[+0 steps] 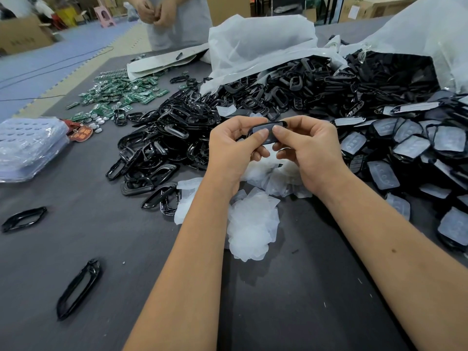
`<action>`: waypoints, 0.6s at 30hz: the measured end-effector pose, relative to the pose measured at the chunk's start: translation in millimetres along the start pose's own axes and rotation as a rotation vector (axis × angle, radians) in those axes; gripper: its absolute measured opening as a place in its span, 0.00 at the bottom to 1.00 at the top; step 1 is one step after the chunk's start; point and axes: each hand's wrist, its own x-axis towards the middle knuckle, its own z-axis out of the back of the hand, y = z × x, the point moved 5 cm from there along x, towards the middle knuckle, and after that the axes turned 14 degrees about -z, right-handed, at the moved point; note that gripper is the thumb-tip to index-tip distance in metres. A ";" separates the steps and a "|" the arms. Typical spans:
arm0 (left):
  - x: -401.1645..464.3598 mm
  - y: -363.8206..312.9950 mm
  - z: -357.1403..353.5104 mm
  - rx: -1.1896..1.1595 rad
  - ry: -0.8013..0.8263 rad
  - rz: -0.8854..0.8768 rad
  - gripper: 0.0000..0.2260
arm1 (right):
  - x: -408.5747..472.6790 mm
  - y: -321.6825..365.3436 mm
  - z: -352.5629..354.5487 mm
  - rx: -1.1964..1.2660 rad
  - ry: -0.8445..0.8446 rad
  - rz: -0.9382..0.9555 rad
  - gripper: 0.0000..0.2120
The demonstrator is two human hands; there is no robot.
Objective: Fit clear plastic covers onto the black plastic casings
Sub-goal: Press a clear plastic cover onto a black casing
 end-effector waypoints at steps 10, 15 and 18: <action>1.4 2.3 0.0 -0.031 -0.016 0.018 0.06 | -0.4 0.9 0.1 -0.027 -0.026 0.020 0.01; 1.6 1.6 0.1 -0.012 -0.012 0.012 0.05 | -2.1 1.9 -0.5 -0.055 -0.017 0.036 0.02; 1.0 1.4 -0.1 -0.017 -0.005 0.027 0.05 | -3.9 1.3 -3.0 -0.049 -0.008 0.033 0.04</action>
